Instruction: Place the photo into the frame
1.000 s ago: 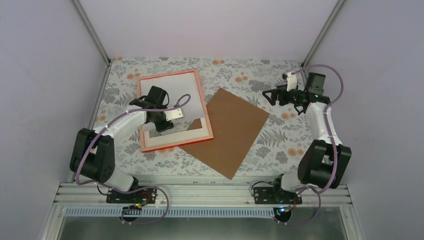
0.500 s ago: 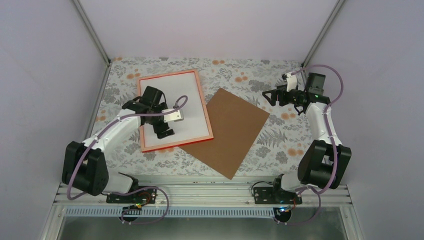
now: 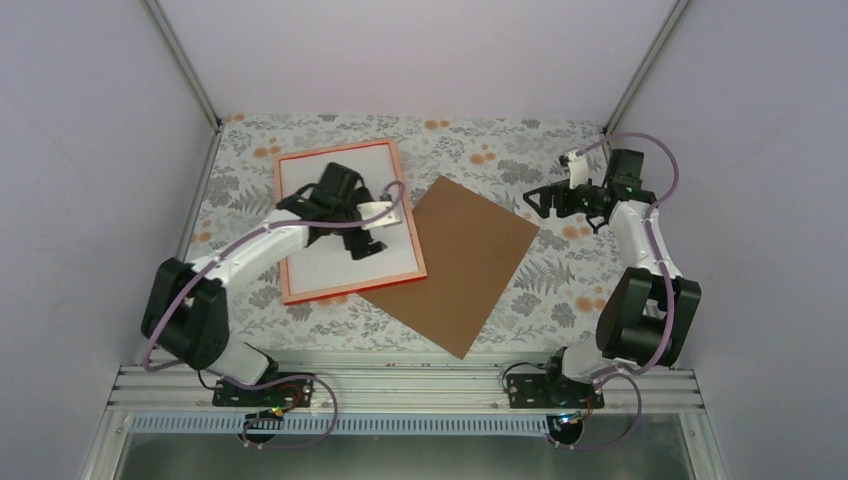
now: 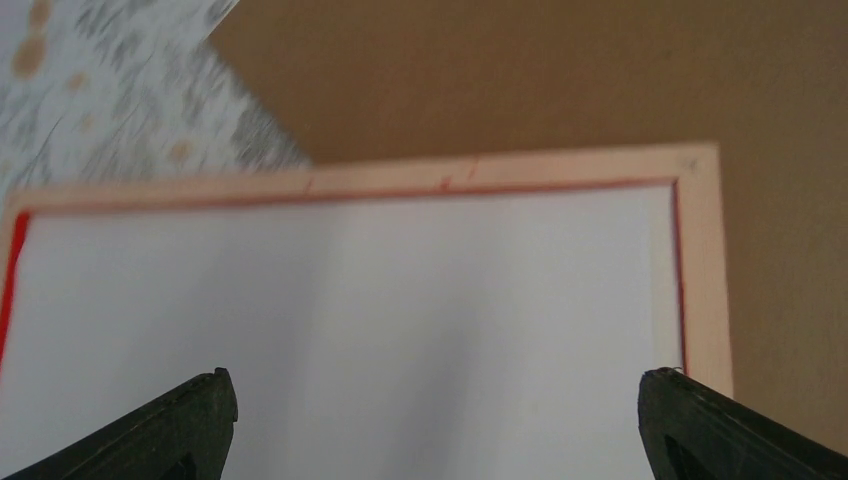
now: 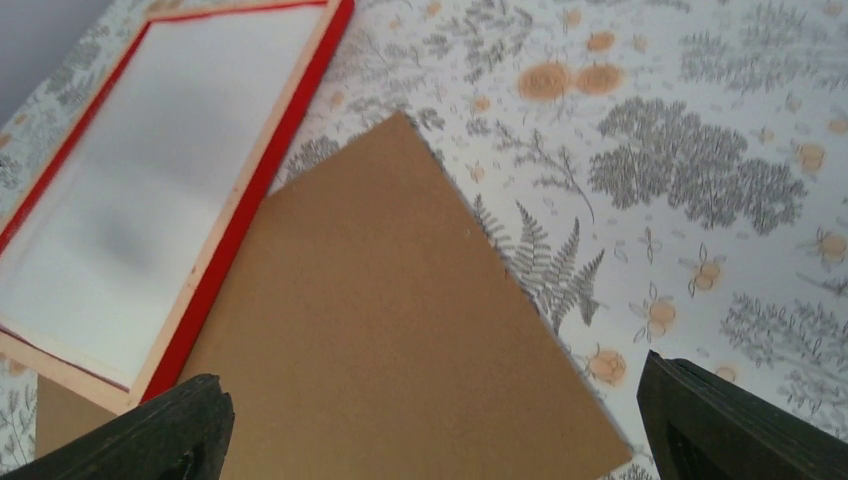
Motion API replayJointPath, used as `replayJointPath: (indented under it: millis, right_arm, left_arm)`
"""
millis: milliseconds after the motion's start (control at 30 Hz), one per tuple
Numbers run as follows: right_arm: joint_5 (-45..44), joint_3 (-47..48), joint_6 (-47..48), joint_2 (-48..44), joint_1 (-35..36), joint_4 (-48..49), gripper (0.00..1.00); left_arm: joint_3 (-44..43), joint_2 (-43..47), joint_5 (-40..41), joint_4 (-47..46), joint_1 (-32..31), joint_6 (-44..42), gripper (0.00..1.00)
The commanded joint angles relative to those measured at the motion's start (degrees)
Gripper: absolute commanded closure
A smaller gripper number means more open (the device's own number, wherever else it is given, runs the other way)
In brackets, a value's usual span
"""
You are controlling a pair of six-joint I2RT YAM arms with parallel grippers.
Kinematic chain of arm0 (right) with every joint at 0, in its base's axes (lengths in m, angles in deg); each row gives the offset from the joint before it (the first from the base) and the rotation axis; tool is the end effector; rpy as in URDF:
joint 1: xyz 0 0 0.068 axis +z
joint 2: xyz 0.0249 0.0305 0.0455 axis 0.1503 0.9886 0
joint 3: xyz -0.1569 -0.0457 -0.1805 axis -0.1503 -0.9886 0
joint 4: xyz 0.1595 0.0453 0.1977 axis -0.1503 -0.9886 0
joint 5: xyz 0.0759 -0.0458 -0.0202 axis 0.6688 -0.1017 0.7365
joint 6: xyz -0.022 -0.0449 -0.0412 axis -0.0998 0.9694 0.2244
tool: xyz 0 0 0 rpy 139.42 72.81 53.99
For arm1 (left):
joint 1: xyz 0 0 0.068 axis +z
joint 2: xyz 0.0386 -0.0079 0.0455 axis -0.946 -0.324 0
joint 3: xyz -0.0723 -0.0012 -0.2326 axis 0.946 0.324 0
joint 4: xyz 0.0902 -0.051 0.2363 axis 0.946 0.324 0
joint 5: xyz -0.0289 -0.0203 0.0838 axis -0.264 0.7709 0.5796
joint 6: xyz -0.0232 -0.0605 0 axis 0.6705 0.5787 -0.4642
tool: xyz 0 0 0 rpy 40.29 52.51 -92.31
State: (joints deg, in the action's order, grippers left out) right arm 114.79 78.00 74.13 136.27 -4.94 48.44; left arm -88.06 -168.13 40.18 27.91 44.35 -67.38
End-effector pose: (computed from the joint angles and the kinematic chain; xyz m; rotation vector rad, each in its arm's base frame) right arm 0.3166 -0.0402 0.2347 -0.4669 2.1987 0.6297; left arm 0.2739 -0.1527 0.2116 1.5262 1.9395 -0.1959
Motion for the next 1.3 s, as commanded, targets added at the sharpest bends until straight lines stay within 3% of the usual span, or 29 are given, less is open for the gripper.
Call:
replayJointPath:
  millis: [0,267,500,767,1267]
  right_arm:
    - [-2.59,0.84,2.55,1.70,-0.02,-3.63,0.00]
    - [-5.25,-0.52,3.34,6.08,1.91,-7.28,0.02]
    - [-6.83,-0.22,3.37,14.99,7.61,-8.83,0.14]
    - [-6.13,5.00,4.68,28.19,10.41,-14.62,0.29]
    - [-20.38,8.58,9.19,37.46,8.87,-15.88,0.31]
  left_arm:
    - [-2.98,-6.79,2.45,-7.54,-8.22,0.86,0.00]
    - [-16.46,-25.75,5.60,-7.39,-18.54,4.91,0.00]
    - [-21.06,-32.25,7.39,-4.98,-19.40,6.10,0.00]
    - [-17.46,-31.54,9.43,-3.17,-18.60,4.30,0.00]
    - [-5.24,-19.76,12.49,2.12,-12.66,0.20,0.00]
